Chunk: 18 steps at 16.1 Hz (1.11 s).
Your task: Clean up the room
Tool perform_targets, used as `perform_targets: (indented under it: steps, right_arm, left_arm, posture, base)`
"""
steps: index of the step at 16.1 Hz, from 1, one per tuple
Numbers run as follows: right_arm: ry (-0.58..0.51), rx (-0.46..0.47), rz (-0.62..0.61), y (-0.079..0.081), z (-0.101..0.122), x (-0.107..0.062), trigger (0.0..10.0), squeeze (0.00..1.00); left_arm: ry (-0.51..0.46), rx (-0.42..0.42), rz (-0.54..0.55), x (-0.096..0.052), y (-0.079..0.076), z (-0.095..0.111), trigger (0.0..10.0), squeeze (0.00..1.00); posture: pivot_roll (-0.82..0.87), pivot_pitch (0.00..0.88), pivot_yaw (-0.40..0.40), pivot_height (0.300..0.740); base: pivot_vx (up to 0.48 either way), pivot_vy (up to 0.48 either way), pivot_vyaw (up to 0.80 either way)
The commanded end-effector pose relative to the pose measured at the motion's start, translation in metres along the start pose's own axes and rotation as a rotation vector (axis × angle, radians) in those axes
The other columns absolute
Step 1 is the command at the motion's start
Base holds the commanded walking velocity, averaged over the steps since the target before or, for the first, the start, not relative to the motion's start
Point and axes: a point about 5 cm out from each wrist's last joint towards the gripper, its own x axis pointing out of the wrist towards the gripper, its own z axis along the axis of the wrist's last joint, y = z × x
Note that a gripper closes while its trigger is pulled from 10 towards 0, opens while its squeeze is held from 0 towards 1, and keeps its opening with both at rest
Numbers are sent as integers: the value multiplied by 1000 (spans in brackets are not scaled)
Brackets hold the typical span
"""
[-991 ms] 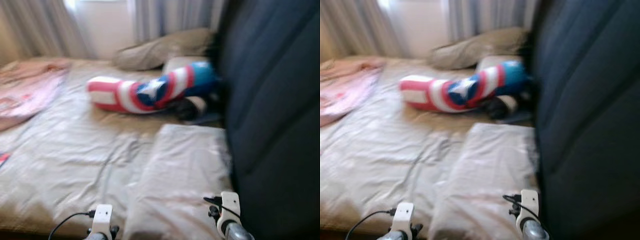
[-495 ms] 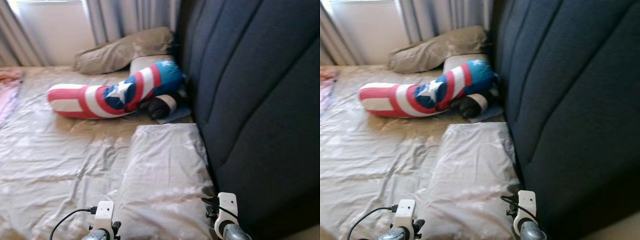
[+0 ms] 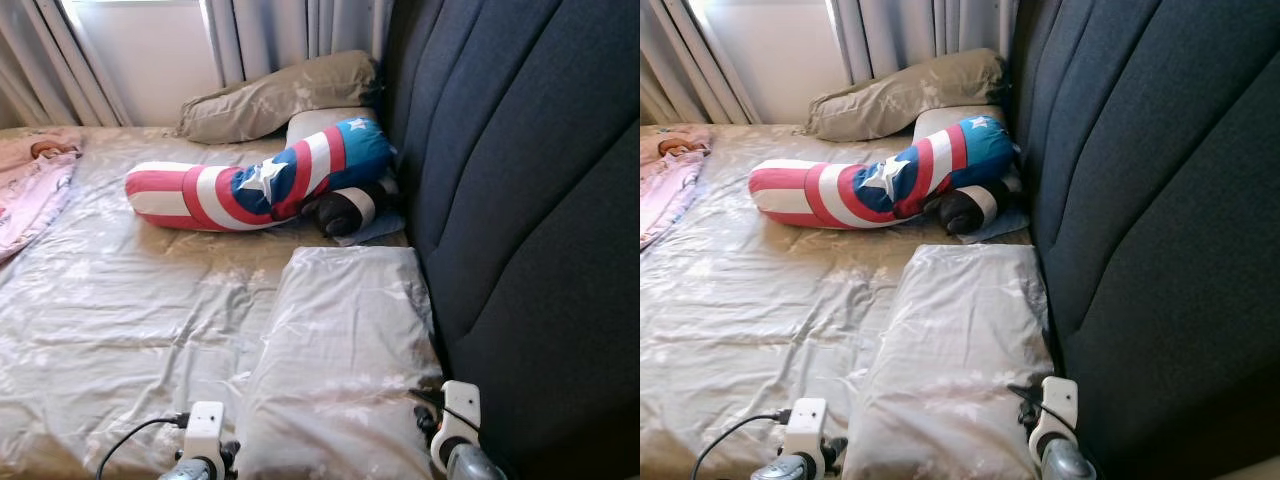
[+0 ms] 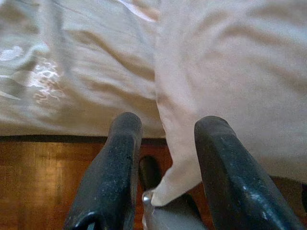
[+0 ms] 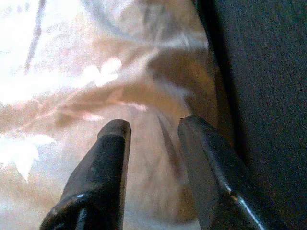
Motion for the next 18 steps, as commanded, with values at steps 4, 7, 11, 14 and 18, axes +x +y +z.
perform_targets:
  steps: [4,7,11,14,18]
  right_arm:
    - [-54,-52,58,15,13,4,10000,0]
    - [-37,-71,62,14,10,3,10000,0]
    - [-26,-86,55,13,7,3,10000,0]
    - [-14,-103,67,15,4,2,10000,0]
    - [-9,-110,66,14,2,1,10000,0]
  left_arm:
    - [-98,-62,4,4,0,29,10000,0]
    - [-116,-83,-6,5,-4,36,10000,0]
    - [-121,-89,-4,5,-3,36,10000,0]
    - [-126,-103,-6,5,-3,36,10000,0]
    - [-132,-102,-11,5,-5,37,10000,0]
  posture:
    - [-4,0,18,740]
    - [-5,0,14,740]
    - [-5,6,10,740]
    - [-4,9,6,740]
    - [-6,12,3,740]
  base:
    - [0,0,0]
    - [0,0,0]
    - [0,0,0]
    - [169,0,0]
    - [301,0,0]
